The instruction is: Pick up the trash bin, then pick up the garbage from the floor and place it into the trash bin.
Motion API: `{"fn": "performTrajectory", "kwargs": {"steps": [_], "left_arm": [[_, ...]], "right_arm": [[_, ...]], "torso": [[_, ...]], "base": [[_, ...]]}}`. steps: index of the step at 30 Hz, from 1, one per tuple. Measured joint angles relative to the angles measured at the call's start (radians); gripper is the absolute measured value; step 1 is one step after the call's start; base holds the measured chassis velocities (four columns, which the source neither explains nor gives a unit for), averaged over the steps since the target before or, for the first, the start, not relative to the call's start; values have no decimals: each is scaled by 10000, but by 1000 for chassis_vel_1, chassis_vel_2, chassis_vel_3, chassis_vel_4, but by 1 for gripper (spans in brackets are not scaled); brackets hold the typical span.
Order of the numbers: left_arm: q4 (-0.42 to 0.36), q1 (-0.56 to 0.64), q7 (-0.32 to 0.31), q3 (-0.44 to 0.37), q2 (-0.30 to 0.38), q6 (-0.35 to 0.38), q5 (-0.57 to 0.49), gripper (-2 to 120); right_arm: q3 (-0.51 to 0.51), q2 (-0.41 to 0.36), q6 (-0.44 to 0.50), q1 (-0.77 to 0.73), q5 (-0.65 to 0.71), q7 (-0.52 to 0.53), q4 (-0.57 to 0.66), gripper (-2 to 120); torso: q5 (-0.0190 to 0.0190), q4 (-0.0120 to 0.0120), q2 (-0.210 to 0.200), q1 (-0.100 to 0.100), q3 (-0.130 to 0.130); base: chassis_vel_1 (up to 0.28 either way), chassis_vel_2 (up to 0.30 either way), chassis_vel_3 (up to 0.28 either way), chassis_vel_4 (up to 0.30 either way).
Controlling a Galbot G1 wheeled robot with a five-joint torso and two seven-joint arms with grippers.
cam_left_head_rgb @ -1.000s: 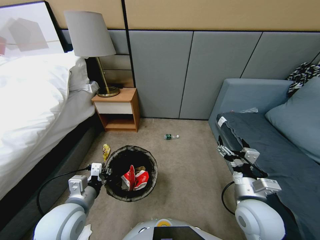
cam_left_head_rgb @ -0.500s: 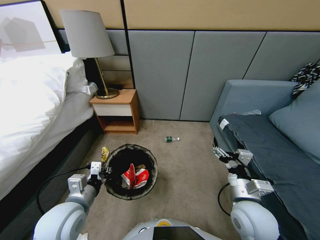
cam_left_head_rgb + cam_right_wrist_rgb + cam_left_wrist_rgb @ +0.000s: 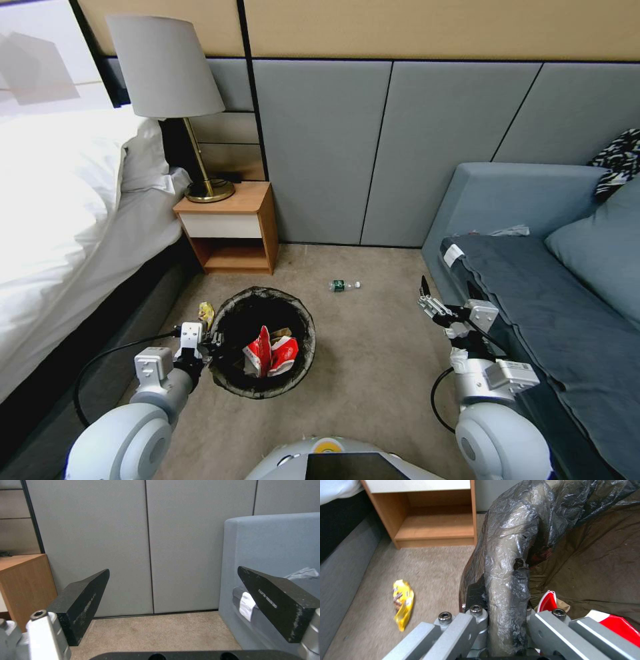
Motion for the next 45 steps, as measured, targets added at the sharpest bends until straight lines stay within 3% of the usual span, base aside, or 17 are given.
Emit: {"fn": "performTrajectory", "kwargs": {"steps": [29, 41, 45], "left_arm": [[0, 43, -5, -41, 31, 3, -2, 2], [0, 243, -76, -198, 134, 3, -135, 2], [0, 344, -163, -328, 259, 3, -279, 2]], "right_arm": [[-99, -57, 85, -7, 50, -45, -1, 100], [-12, -555, -99, 415, 584, -89, -66, 100], [100, -973, -281, 973, 1204, -204, -665, 100]], "torso": [[-1, 1, 0, 1, 0], [-2, 1, 0, 0, -2], [0, 1, 0, 0, -1]], "base": [[-106, 103, 107, -105], [-14, 14, 14, -21], [0, 0, 0, 0]]}}
